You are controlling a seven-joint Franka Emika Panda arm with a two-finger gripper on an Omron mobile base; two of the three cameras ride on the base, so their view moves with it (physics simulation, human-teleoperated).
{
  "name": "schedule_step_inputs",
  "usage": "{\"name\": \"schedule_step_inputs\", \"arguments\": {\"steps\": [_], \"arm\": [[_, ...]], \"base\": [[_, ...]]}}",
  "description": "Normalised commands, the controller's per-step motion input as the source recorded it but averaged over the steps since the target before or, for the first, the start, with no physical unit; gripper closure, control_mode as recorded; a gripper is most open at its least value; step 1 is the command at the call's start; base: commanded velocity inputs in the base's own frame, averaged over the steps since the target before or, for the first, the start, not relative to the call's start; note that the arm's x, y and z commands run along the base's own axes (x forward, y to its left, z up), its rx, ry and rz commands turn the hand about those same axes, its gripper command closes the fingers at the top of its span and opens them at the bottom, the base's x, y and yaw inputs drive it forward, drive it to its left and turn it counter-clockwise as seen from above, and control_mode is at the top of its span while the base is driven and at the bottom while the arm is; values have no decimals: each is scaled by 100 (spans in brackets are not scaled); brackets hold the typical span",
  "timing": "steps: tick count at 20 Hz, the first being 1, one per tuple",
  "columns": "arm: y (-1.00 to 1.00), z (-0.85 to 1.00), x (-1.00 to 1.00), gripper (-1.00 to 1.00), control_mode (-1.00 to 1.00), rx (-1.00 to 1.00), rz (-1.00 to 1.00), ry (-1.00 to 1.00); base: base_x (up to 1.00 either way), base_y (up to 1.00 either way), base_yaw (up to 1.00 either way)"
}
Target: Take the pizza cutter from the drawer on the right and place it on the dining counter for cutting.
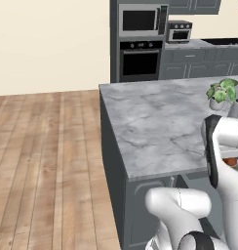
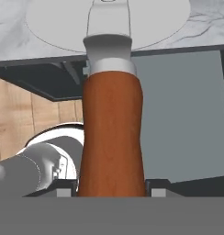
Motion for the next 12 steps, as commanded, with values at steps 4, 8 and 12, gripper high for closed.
{"name": "schedule_step_inputs", "arguments": {"steps": [4,8,12], "arm": [[86,16,6,100,-100,-8,-12,0],[84,11,9,100,-100,-5,-15,0],[57,11,17,100,-100,0,-13,0]], "base": [[0,0,0],[0,0,0],[0,0,0]]}}
